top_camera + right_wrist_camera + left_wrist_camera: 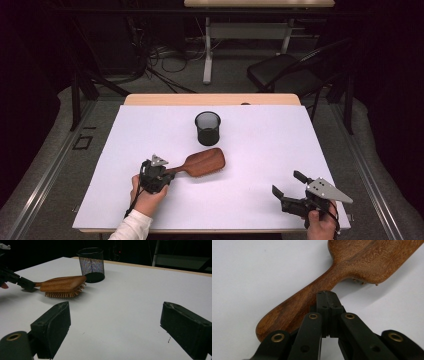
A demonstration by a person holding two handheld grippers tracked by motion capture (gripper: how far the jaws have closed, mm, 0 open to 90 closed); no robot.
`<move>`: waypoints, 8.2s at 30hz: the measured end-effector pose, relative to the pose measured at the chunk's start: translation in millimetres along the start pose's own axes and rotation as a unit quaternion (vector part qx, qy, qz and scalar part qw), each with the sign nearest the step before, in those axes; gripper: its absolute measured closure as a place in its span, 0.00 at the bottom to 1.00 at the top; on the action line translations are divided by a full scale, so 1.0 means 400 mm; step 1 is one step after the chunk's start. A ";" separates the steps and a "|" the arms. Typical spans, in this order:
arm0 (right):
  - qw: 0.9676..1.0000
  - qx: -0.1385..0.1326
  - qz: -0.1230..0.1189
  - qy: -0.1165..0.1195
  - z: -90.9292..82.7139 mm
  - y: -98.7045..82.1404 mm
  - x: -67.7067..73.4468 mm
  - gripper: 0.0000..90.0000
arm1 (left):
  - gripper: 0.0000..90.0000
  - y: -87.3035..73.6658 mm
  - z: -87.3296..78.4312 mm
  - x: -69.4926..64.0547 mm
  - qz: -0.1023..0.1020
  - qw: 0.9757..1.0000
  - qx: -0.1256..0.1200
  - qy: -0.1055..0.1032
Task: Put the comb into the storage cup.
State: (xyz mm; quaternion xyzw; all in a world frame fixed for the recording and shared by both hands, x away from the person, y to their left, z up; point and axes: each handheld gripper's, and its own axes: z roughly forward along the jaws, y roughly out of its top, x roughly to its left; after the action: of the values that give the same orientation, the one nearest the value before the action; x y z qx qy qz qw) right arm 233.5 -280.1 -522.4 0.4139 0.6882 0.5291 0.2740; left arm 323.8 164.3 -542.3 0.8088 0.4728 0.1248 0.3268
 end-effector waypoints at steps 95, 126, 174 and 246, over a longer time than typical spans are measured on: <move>1.000 0.016 -0.001 0.004 0.016 -0.007 0.001 0.11 | 0.01 0.090 -0.042 0.029 0.109 0.989 0.027 -0.099; 1.000 0.020 -0.001 0.004 0.019 -0.008 0.002 0.11 | 0.01 0.147 -0.052 0.064 0.191 0.976 0.039 -0.100; 1.000 0.024 -0.008 0.008 0.022 -0.009 0.002 0.12 | 0.09 0.174 0.056 0.013 0.291 0.942 0.150 -0.075; 1.000 0.028 -0.006 0.010 0.024 -0.010 0.002 0.13 | 0.74 0.186 0.110 -0.029 0.309 0.924 0.217 -0.067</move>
State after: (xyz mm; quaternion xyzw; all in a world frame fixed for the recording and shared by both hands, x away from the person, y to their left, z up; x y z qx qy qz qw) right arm 239.7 -275.1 -528.9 0.4114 0.7082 0.5122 0.2587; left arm 391.1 111.3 -526.3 0.9721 0.1924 0.0598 0.1199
